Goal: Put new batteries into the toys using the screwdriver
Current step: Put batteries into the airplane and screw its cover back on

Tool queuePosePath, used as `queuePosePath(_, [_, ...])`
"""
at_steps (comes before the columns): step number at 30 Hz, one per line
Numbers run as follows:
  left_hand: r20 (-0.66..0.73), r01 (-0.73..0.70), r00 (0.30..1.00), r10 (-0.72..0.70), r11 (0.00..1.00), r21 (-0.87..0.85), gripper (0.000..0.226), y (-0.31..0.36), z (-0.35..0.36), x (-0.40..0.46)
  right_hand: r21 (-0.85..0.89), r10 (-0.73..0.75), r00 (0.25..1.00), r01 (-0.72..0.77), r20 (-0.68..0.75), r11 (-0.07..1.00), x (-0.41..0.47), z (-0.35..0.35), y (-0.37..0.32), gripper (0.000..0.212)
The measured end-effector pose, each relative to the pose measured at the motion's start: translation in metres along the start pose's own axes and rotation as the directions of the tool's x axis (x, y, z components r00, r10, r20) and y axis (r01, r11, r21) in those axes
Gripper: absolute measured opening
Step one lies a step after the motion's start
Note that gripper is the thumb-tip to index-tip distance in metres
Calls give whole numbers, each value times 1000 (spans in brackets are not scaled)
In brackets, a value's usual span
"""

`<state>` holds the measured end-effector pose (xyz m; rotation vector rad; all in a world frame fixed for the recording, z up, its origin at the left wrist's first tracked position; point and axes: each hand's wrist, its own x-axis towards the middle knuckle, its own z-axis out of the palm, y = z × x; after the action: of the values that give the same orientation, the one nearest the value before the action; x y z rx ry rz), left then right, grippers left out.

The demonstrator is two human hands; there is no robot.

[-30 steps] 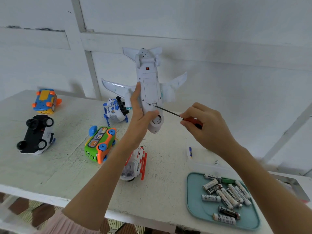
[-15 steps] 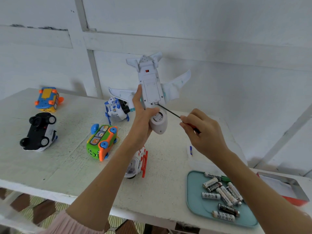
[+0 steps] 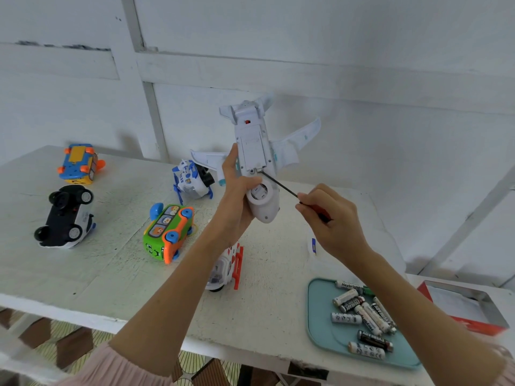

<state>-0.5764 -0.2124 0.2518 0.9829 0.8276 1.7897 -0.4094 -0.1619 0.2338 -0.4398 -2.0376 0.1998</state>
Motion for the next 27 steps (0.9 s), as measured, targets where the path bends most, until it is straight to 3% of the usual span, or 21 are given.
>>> queuePosePath(6, [-36, 37, 999, -37, 999, -12, 64, -2, 2, 1, 86, 102, 995, -103, 8, 991, -6, 1, 1, 19])
queuePosePath(9, [-64, 47, 997, -47, 999, 12, 75, -5, 0, 2, 100, 138, 990, -139, 11, 985, -8, -1, -1, 18])
queuePosePath(13, [-46, 43, 998, -38, 995, 95, 69, -7, -4, 3, 10, 161, 987, -161, 5, 987, -10, -8, -1, 15])
queuePosePath(21, [8, 95, 995, -103, 949, 302, 73, -19, -6, 0, -195, 181, 973, -151, 146, 969, 5, -15, -9, 12])
queuePosePath(24, [22, 130, 989, -147, 924, 360, 76, -20, -9, 0, -249, 296, 908, -226, 296, 942, 7, -16, -7, 35])
queuePosePath(27, [38, 160, 979, -199, 873, 460, 77, -18, -13, -3, -314, 296, 843, -162, 448, 936, 10, -16, -6, 57])
